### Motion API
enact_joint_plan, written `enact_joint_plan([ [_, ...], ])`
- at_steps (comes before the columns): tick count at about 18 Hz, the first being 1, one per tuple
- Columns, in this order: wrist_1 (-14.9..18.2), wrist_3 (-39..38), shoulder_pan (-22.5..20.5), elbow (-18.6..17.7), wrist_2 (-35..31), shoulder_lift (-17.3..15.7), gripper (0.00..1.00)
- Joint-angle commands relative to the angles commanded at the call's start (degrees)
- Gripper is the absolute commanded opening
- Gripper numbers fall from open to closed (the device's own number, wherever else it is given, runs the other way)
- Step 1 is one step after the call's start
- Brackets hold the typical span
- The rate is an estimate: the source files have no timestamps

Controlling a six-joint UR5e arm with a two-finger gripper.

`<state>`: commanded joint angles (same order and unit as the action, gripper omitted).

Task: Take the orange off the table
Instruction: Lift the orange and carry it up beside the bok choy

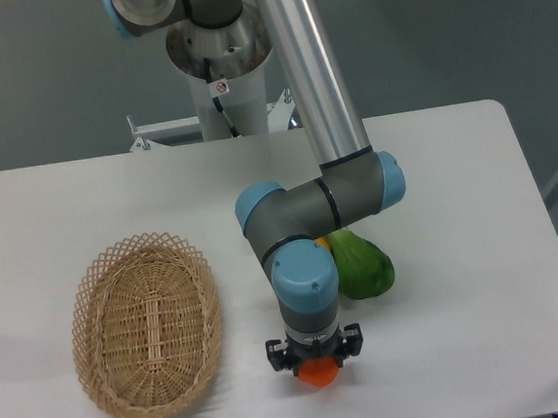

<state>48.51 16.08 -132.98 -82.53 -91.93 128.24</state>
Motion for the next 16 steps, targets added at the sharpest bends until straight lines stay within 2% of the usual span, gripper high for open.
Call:
enact_joint_plan([
  [2, 0.35, 2.01, -0.09, 0.53, -0.18, -1.84, 0.66],
  [6, 1.58, 11.06, -1.75, 0.44, -0.71, -7.82, 0.64],
  [13, 12.3, 26.17, -7.64, 1.41, -0.36, -16.87, 0.62],
  [16, 15.02, 31.01, -9.14, 1.41, -0.27, -18.28, 0.62],
])
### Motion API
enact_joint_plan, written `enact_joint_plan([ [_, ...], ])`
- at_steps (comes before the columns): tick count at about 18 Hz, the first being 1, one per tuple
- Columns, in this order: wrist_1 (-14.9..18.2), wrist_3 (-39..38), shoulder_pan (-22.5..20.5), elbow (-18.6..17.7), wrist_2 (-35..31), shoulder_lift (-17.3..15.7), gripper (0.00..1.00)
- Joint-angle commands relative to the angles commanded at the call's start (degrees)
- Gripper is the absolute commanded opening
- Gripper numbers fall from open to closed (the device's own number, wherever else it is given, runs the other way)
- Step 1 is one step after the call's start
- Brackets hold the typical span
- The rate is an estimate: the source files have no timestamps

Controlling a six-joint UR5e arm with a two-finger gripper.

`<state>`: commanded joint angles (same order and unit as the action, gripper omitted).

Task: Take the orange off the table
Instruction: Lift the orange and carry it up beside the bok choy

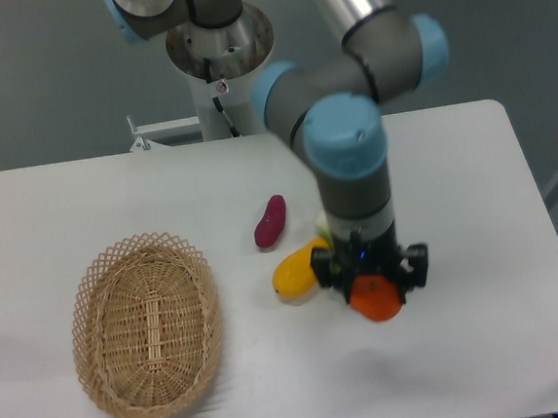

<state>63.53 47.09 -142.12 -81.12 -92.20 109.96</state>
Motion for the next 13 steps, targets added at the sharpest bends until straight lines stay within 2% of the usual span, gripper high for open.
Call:
enact_joint_plan([
  [13, 0.54, 0.9, -0.97, -0.35, 1.84, -0.53, 0.62],
])
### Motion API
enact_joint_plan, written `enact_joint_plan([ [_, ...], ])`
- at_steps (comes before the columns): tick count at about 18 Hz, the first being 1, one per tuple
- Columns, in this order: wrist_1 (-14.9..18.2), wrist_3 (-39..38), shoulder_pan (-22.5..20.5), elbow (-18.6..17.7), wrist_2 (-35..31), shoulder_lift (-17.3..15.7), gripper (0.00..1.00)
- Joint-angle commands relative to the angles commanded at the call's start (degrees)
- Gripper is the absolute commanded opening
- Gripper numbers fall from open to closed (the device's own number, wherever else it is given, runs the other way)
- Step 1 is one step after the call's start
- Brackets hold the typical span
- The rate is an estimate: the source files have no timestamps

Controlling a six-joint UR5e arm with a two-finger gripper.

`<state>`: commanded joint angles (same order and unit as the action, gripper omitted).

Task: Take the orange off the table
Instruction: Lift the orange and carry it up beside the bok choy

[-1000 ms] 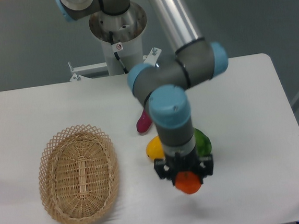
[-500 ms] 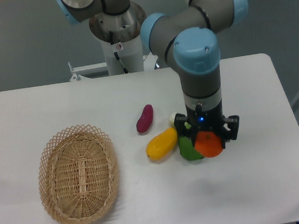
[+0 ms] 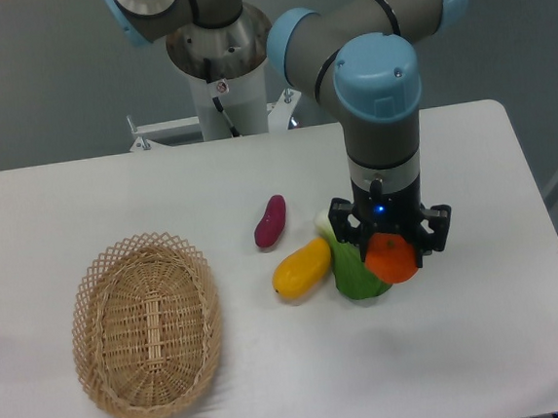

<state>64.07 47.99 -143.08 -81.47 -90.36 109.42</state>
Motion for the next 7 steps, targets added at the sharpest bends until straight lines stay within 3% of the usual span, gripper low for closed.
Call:
enact_joint_plan([
  [7, -0.09, 0.0, -0.09, -0.09, 0.44, -0.26, 0.62],
])
